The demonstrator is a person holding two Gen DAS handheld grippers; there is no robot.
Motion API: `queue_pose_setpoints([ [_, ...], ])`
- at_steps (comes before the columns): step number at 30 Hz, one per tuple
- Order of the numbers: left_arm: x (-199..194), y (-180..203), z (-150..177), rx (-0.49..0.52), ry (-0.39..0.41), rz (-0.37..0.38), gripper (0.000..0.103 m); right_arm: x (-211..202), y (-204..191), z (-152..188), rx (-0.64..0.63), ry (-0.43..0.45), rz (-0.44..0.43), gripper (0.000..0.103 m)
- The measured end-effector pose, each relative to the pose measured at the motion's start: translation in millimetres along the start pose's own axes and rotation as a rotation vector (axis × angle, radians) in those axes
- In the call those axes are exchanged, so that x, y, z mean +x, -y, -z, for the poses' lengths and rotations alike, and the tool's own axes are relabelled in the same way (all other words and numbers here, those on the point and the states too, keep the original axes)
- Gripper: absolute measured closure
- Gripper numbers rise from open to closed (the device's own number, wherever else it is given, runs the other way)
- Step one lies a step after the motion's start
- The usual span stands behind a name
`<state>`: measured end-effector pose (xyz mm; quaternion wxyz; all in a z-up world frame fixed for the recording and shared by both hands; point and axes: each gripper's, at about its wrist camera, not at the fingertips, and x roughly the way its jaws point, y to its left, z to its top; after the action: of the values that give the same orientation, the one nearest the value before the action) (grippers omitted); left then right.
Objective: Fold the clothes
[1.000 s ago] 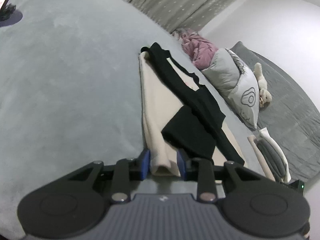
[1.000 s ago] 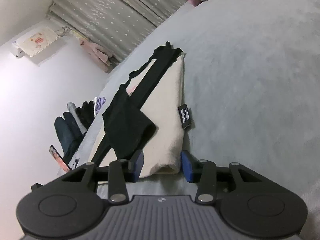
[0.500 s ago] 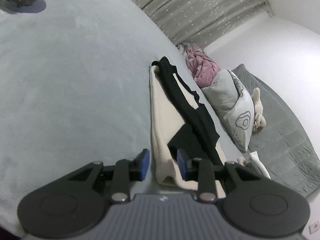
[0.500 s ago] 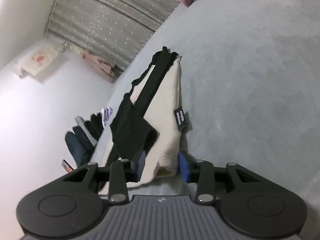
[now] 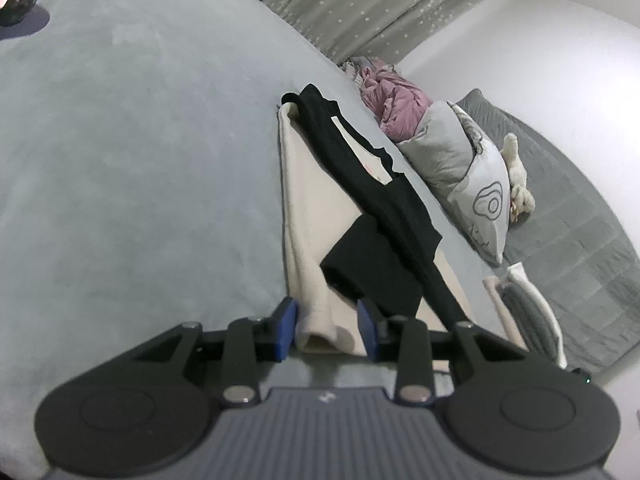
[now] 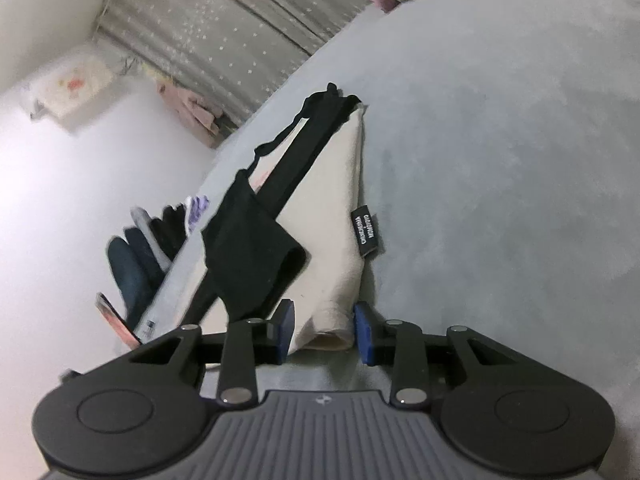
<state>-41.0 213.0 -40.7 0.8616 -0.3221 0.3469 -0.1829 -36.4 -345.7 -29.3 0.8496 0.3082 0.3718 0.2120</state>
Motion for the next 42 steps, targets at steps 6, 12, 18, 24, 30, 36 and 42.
queue_pose_setpoints([
  [6,-4.6,1.3,3.2,0.032,0.000,-0.030,0.086,4.3,-13.3,4.7,-0.125,0.010,0.070,0.081],
  [12,-4.7,4.7,3.0,0.060,-0.009,-0.011,0.073,2.2,-2.7,2.0,-0.082,0.010,0.045,0.087],
  [18,-3.3,13.0,5.5,0.122,-0.014,-0.023,0.069,5.4,-9.4,2.9,-0.161,0.002,0.067,0.086],
  [24,-5.2,14.3,7.7,0.140,-0.011,-0.033,0.073,10.6,-21.5,6.6,-0.269,0.001,0.109,0.086],
  [30,-5.2,14.7,9.1,0.149,-0.010,-0.038,0.073,11.4,-23.7,8.2,-0.300,0.001,0.120,0.086],
  [36,-4.3,16.2,10.1,0.163,-0.007,-0.047,0.074,11.9,-24.9,9.3,-0.308,0.005,0.126,0.086],
  [42,-6.8,10.1,8.6,0.138,0.004,-0.072,0.092,14.1,-31.3,11.1,-0.340,0.009,0.151,0.086],
])
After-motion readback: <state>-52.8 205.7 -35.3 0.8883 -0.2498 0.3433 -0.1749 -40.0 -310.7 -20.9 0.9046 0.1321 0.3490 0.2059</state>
